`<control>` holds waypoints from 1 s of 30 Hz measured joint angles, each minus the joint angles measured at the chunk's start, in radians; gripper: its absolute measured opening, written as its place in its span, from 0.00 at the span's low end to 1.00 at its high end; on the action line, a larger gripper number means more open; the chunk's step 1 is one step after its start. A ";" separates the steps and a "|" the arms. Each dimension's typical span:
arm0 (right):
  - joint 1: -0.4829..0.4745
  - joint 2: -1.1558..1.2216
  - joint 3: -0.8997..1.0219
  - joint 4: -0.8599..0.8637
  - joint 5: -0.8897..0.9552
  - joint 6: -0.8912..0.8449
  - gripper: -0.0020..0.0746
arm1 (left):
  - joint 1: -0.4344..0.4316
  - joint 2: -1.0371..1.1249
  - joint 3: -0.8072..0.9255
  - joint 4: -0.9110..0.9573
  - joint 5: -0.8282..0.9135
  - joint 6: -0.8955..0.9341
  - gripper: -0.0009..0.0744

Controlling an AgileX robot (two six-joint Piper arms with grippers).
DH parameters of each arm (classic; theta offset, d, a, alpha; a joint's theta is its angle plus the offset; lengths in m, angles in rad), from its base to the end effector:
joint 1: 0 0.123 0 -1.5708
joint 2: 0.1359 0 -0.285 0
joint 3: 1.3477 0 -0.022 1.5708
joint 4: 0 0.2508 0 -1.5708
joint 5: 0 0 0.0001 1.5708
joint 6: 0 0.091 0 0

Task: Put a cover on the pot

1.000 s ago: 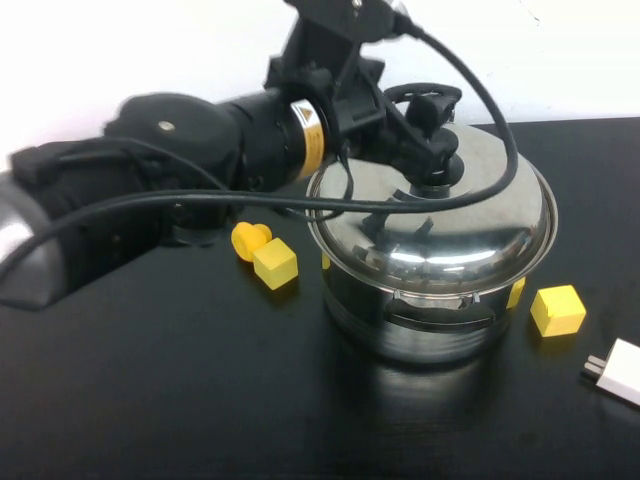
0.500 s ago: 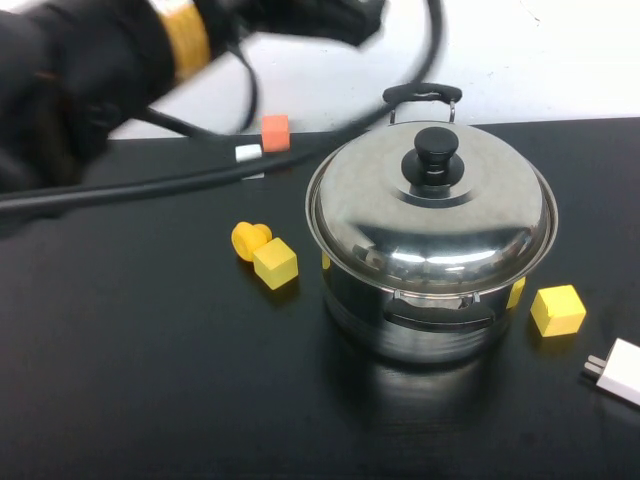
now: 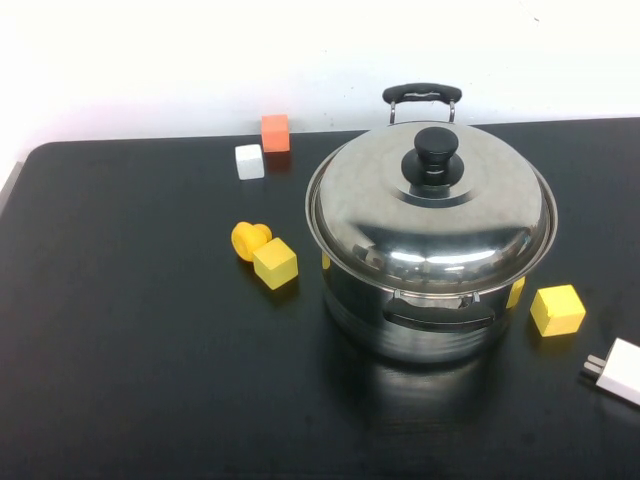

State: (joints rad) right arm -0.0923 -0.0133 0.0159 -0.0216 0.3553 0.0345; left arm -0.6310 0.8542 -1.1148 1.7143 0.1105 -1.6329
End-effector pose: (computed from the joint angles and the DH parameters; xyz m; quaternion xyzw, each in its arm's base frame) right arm 0.0526 -0.0056 0.1765 0.0447 0.7948 -0.0266 0.6047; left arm 0.1322 -0.0842 0.4996 0.1557 0.5468 -0.1929 0.7997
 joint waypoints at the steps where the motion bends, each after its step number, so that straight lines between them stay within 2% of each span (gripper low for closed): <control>1: 0.000 0.000 0.000 0.000 0.000 0.000 0.02 | 0.000 -0.040 0.045 -0.005 0.003 0.000 0.01; 8: 0.000 0.000 0.000 0.000 0.000 0.000 0.02 | 0.000 -0.271 0.350 -0.027 0.016 -0.018 0.01; 16: 0.000 0.000 0.000 0.000 0.000 0.000 0.02 | 0.000 -0.407 0.595 -0.025 -0.090 -0.126 0.01; 26: 0.000 0.000 0.000 0.000 0.000 0.000 0.02 | 0.000 -0.413 0.682 -0.001 -0.130 -0.135 0.01; 30: 0.000 0.000 0.000 0.000 0.000 0.000 0.02 | 0.000 -0.413 0.684 0.001 -0.069 -0.172 0.01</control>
State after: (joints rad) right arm -0.0923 -0.0133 0.0159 -0.0216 0.3553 0.0345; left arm -0.6310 0.4410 -0.4308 1.7152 0.0410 -1.8053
